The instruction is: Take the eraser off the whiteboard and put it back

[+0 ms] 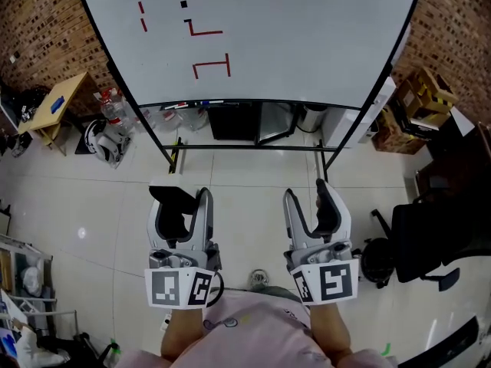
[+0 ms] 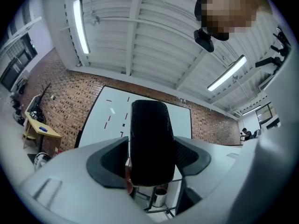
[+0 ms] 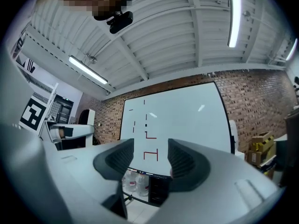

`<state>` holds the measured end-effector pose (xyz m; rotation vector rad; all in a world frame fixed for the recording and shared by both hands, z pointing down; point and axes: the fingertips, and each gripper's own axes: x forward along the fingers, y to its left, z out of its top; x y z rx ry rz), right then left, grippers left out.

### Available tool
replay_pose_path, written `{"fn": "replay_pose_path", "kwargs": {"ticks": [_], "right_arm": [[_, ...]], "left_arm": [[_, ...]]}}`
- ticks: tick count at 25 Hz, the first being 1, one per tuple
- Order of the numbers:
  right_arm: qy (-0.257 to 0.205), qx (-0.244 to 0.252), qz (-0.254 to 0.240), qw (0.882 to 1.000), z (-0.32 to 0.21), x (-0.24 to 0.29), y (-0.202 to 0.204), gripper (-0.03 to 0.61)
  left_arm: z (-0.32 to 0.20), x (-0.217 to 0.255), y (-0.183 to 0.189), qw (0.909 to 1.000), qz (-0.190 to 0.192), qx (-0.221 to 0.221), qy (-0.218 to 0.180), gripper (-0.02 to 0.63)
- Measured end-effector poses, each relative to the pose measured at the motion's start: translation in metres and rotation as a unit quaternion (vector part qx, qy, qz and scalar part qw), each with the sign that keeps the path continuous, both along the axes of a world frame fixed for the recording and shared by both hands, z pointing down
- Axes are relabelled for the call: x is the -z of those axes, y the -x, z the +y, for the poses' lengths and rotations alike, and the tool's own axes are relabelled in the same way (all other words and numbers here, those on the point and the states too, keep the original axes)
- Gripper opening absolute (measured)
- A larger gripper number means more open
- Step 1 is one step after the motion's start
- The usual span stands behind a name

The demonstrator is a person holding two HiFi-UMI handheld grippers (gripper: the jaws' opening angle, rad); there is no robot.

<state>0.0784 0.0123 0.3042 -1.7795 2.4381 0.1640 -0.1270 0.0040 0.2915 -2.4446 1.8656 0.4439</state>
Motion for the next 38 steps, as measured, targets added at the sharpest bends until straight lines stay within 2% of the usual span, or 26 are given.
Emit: {"fn": "replay_pose_path", "kwargs": {"ticks": [5,10,14,20,27,38], "right_arm": [[0.015,0.004,-0.005,1.0,-0.048,-0.007,-0.006,0.219],[0.017,0.011,-0.005,1.0,-0.095,-0.009,0.012,0.218],[0.017,0.0,-0.002,1.0,-0.146,-0.006,0.026,0.216],[0.007,-0.015,0.004,1.0,-0.181,-0.006,0.032,0.215],[0.006,-0.02,0.007,1.0,-0.233,-0.003,0.015,0.213],[-0.007,0.005,-0.003,1.0,-0.321,0.001,-0.021,0.212]], "left_arm": [[-0.04,0.001,-0.006,0.9999,-0.013,0.002,0.005,0.29],[-0.085,0.003,0.009,0.9998,-0.019,0.004,0.007,0.29],[-0.133,0.007,0.024,0.9998,-0.019,-0.004,0.004,0.29],[-0.178,0.0,0.032,0.9997,-0.008,-0.022,0.003,0.29],[-0.237,-0.002,0.012,0.9995,-0.005,-0.029,0.013,0.29],[-0.325,-0.004,-0.02,0.9998,-0.014,0.005,0.01,0.29]]}}
